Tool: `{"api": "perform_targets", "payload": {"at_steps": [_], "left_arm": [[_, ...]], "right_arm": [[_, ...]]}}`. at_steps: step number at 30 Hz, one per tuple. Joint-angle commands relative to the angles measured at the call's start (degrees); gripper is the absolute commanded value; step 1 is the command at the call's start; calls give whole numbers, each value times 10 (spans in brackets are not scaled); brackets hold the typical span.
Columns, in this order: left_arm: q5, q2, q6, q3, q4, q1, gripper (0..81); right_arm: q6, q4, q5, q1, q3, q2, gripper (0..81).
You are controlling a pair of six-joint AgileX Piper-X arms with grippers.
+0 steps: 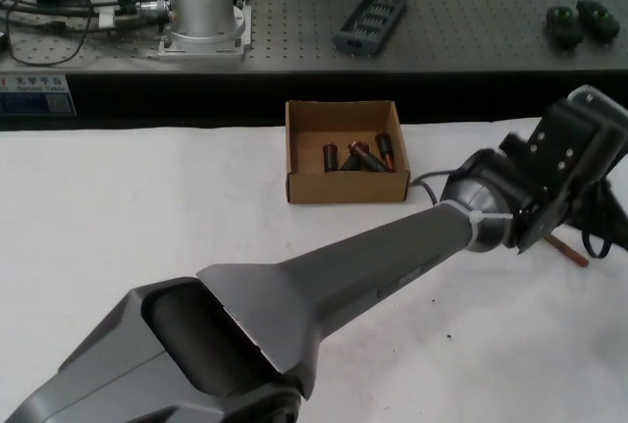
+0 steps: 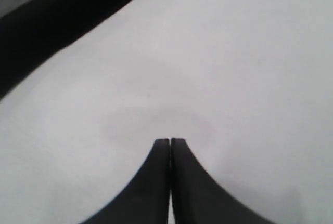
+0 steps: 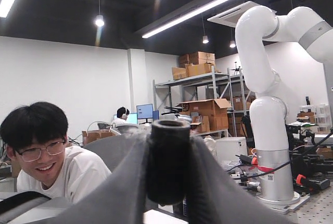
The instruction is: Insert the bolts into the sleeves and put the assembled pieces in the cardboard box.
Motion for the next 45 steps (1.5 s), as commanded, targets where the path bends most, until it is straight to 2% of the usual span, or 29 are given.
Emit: {"api": "perform_targets", "payload": {"at_steps": [1,6,11,21,34,39,45], "left_arm": [[24,21,-47,-5,18,2,6],[30,21,-69,-13,64,10,6],[71,21,-97,-20,105,21,6],[81,21,-134,-20,138,32,6],[85,-12,-40,-21,303,30,6],[47,-48,-32,-21,408,30,6],[47,-77,-18,-21,551,30,6]], "right_arm": [[-3,0,5,2,-6,-4,71],[-3,0,5,2,-6,-4,71],[-3,0,5,2,-6,-4,71],[-3,0,5,2,-6,-4,71],[-4,8,5,2,-6,-4,71],[-13,9,5,2,-6,-4,71],[-13,9,5,2,-6,-4,71]]}}
